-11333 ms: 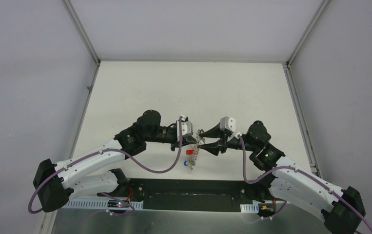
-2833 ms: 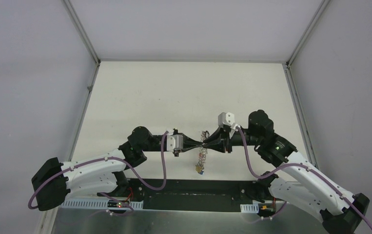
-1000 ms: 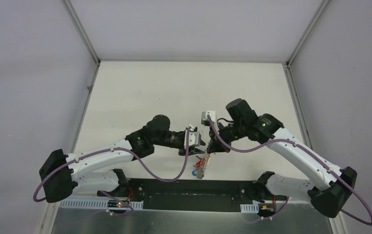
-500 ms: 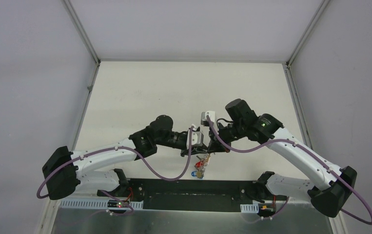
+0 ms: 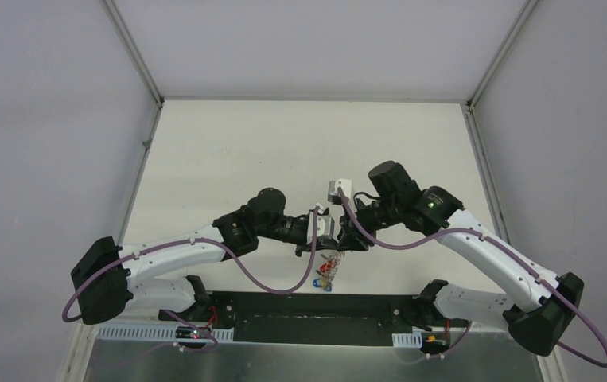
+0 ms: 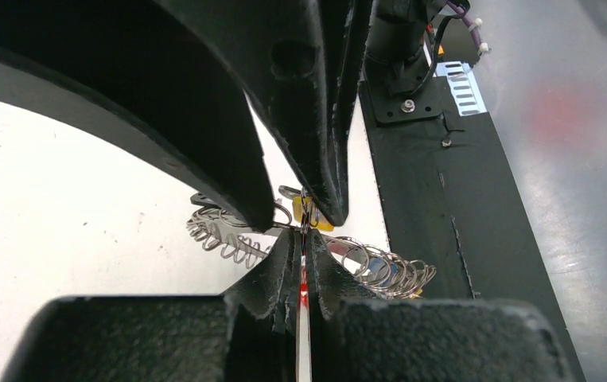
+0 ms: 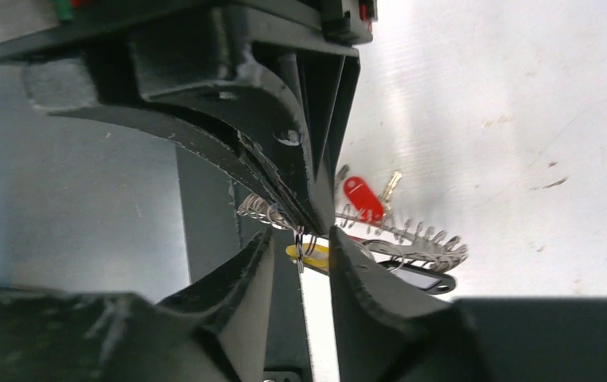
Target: Put the keys on the keyring
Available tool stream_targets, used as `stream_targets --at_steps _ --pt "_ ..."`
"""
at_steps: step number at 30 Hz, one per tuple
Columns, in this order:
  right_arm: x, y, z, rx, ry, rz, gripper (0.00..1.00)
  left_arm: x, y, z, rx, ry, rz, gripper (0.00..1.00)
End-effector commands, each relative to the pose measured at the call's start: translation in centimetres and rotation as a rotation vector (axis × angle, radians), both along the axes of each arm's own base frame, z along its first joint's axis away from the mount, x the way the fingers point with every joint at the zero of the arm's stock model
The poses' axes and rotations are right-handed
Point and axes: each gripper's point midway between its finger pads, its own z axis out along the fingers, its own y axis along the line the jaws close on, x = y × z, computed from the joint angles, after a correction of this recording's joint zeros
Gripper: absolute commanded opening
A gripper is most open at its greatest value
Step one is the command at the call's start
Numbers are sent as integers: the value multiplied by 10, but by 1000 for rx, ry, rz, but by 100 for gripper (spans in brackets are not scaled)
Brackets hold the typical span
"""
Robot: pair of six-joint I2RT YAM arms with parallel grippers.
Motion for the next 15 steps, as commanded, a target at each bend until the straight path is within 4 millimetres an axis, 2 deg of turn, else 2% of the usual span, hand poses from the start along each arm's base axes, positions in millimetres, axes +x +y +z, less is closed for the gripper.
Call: stream_targets --at_steps 1,4,8,11,15 --pt "9 10 29 112 -100 -25 41 0 -1 31 -96 -47 24 0" --pt "12 9 34 149 -134 -54 54 3 1 36 -137 -53 59 0" --pt "16 9 45 224 -186 -108 67 7 4 43 -204 -60 103 0" --pt "16 9 53 290 -208 -145 70 8 7 48 -254 -70 123 0" --pt "13 11 65 391 -212 -183 71 7 12 54 -324 -100 132 0"
